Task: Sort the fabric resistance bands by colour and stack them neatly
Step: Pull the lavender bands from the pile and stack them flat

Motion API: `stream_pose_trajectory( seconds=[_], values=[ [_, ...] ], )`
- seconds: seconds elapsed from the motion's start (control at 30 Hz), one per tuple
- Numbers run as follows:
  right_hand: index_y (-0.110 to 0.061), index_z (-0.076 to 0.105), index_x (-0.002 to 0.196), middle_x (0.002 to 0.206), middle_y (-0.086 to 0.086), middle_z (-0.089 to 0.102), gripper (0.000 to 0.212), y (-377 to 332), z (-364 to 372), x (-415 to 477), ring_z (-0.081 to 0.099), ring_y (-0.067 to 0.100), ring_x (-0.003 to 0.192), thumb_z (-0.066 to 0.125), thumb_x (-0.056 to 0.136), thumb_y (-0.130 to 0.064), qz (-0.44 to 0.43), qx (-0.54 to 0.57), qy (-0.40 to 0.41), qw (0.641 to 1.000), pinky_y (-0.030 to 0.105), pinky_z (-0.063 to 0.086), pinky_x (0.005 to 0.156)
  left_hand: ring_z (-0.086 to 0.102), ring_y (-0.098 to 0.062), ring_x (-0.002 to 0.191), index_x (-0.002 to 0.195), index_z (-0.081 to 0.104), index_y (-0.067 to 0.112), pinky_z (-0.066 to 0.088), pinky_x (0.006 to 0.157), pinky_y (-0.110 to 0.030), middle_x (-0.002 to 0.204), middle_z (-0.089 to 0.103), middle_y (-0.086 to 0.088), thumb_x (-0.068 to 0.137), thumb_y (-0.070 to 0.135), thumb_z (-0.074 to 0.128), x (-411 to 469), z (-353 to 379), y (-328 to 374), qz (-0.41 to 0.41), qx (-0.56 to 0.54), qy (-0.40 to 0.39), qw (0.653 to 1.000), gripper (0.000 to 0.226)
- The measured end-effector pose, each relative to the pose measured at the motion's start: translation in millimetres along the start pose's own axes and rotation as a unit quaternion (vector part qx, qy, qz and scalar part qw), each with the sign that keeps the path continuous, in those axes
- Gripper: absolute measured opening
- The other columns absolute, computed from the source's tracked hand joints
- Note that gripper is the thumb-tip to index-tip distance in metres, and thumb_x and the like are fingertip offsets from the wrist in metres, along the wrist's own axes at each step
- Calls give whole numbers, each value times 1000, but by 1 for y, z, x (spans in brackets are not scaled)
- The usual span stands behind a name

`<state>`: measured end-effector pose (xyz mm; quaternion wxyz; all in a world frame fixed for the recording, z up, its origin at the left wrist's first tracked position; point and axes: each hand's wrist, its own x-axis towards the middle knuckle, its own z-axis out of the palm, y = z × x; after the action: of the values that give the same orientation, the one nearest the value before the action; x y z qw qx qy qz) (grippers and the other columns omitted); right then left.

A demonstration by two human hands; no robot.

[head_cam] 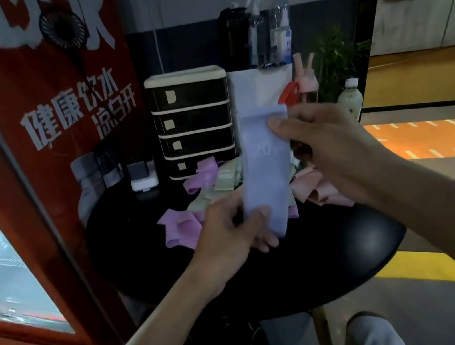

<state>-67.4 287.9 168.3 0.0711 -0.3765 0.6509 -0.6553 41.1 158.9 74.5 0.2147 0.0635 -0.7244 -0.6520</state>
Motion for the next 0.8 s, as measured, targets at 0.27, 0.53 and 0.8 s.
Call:
stream_pose_trajectory(
  seconds=[0.27, 0.53, 0.8],
  values=[
    [10, 65, 97, 109, 35, 60, 36, 51, 4, -54, 60, 35, 87, 67, 88, -25, 143, 38, 4, 989, 58, 47, 95, 63, -21, 53, 104, 67, 4, 48, 47, -26, 87, 72, -20, 95, 19, 65, -61, 8, -42, -129, -22, -49, 990, 18],
    [2, 68, 86, 87, 14, 73, 18, 75, 12, -43, 71, 25, 77, 66, 91, -15, 174, 79, 1, 981, 29, 56, 62, 57, -7, 73, 100, 66, 20, 46, 72, -27, 88, 63, 3, 99, 32, 50, -23, -14, -42, -87, 86, 102, 987, 20],
    [9, 70, 97, 96, 22, 73, 27, 116, 23, -29, 70, 40, 93, 68, 89, -17, 254, 28, 25, 967, 55, 55, 88, 59, 9, 95, 112, 59, 27, 43, 77, -4, 106, 64, 16, 93, 35, 66, -4, -8, -69, -42, 166, 46, 984, 22]
  ],
)
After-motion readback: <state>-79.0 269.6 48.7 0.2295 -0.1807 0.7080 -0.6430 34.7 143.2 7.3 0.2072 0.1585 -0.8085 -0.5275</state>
